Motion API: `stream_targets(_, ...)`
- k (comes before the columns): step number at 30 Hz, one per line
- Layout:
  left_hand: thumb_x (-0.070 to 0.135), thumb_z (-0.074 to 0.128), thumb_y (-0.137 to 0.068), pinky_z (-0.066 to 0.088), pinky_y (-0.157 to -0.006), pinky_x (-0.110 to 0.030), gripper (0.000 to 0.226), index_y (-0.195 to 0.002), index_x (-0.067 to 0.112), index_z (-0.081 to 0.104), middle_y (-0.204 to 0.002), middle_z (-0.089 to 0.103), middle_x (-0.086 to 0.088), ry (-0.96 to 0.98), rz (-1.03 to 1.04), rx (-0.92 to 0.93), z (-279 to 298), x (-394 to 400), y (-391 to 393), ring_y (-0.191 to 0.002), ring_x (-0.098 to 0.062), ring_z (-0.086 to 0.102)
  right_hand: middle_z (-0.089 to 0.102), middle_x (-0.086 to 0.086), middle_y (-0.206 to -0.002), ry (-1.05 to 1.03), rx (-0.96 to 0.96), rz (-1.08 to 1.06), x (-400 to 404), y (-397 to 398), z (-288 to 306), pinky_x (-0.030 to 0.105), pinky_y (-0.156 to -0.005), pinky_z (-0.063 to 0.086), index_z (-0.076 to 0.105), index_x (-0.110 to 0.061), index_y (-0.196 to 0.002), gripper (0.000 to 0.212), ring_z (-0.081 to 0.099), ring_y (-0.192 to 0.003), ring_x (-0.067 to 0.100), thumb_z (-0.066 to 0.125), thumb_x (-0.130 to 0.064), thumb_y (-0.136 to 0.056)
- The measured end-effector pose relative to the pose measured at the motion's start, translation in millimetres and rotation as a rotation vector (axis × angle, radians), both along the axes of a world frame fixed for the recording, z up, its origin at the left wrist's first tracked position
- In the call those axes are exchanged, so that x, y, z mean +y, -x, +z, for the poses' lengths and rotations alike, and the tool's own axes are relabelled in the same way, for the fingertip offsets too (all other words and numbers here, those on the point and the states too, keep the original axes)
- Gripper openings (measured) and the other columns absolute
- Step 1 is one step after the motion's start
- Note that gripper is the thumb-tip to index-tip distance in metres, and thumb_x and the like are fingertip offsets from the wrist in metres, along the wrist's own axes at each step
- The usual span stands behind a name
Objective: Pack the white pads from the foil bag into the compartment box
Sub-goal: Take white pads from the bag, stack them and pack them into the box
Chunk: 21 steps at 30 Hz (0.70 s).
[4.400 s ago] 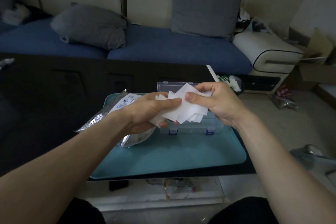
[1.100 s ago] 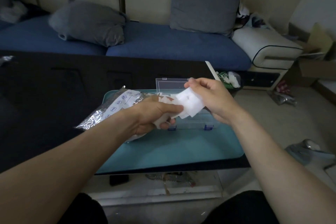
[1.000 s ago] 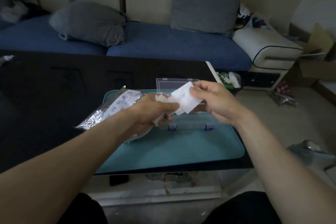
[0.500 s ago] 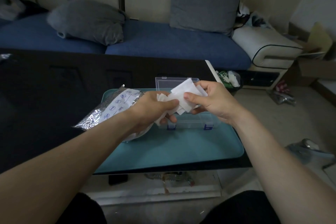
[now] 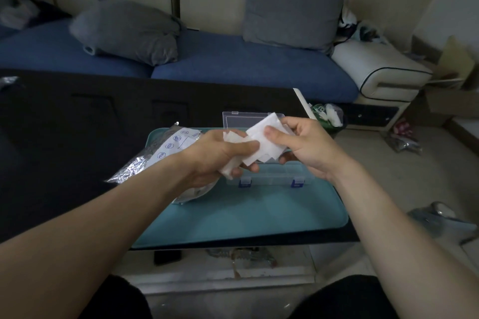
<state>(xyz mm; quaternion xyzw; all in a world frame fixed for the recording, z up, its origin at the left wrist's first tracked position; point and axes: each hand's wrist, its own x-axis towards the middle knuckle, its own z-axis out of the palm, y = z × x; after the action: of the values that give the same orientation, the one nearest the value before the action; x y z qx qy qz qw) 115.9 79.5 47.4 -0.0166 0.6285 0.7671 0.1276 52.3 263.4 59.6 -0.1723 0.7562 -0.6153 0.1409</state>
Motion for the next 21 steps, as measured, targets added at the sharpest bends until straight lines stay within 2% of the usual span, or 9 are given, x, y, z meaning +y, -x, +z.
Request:
stream_targets(2, 0.01, 0.063, -0.094, 0.034, -0.041, -0.021, 0.006, -0.095, 0.005, 0.059, -0.084, 0.068, -0.014, 0.006, 0.077, -0.003, -2.4, -0.2, 0.9, -0.062, -0.023, 0.063, 0.072, 0.006, -0.083, 0.029, -0.008, -0.031, -0.8, 0.1, 0.1, 0.021, -0.044, 0.046, 0.073, -0.003, -0.103, 0.016, 0.066, -0.064, 0.011, 0.067, -0.015, -0.095)
stream_targets(5, 0.011, 0.062, -0.095, 0.034, -0.041, -0.021, 0.01, -0.099, 0.003, 0.056, -0.079, 0.069, -0.013, 0.003, 0.107, 0.002, -2.8, -1.1, 2.3, -0.061, -0.023, 0.064, 0.07, 0.006, -0.081, 0.064, -0.004, -0.072, -2.5, 0.5, 0.4, 0.021, -0.043, 0.046, 0.074, -0.007, -0.095, 0.009, 0.064, -0.062, 0.011, 0.067, -0.014, -0.095)
stream_targets(9, 0.012, 0.066, -0.094, 0.037, -0.042, -0.02, 0.011, -0.097, 0.004, 0.059, -0.072, 0.069, -0.01, 0.116, 0.171, 0.005, -3.4, -1.6, 3.2, -0.058, -0.022, 0.064, 0.068, 0.005, -0.085, 0.042, 0.034, -0.07, -5.9, 0.0, 0.1, 0.022, -0.045, 0.047, 0.072, -0.009, -0.098, 0.007, 0.065, -0.066, 0.008, 0.065, -0.012, -0.096)
stream_targets(13, 0.022, 0.062, -0.097, 0.037, -0.043, -0.023, 0.022, -0.107, 0.002, 0.06, -0.086, 0.07, -0.015, 0.079, 0.159, -0.009, 2.5, 1.3, 0.9, -0.066, -0.024, 0.066, 0.066, 0.003, -0.085, -0.021, 0.132, -0.107, -12.9, 0.9, -4.3, 0.026, -0.045, 0.045, 0.067, -0.012, -0.097, 0.006, 0.063, -0.061, 0.006, 0.062, -0.015, -0.098)
stream_targets(16, 0.025, 0.069, -0.09, 0.038, -0.045, -0.025, 0.037, -0.114, -0.001, 0.058, -0.09, 0.072, -0.015, 0.068, 0.14, 0.016, 4.9, 4.3, -0.6, -0.072, -0.025, 0.069, 0.065, 0.004, -0.081, -0.047, 0.171, -0.187, -24.8, -1.1, -7.6, 0.027, -0.044, 0.043, 0.064, -0.011, -0.098, 0.008, 0.06, -0.055, 0.007, 0.059, -0.016, -0.097)
stream_targets(19, 0.01, 0.076, -0.084, 0.038, -0.045, -0.025, 0.04, -0.116, -0.005, 0.056, -0.077, 0.072, -0.016, 0.11, 0.21, 0.021, 2.4, 4.2, 0.2, -0.061, -0.023, 0.067, 0.065, 0.0, -0.08, -0.029, 0.171, -0.236, -30.6, -2.2, -6.5, 0.03, -0.057, 0.047, 0.066, -0.015, -0.09, 0.007, 0.06, -0.067, 0.01, 0.061, -0.017, -0.094)
stream_targets(21, 0.006, 0.074, -0.086, 0.038, -0.045, -0.024, 0.033, -0.113, -0.003, 0.058, -0.073, 0.07, -0.014, 0.13, 0.227, 0.013, 3.3, 2.8, -0.1, -0.056, -0.02, 0.066, 0.063, -0.004, -0.075, 0.013, 0.167, -0.274, -29.0, -1.4, -6.1, 0.03, -0.063, 0.046, 0.066, -0.018, -0.08, 0.012, 0.057, -0.07, 0.011, 0.063, -0.016, -0.091)
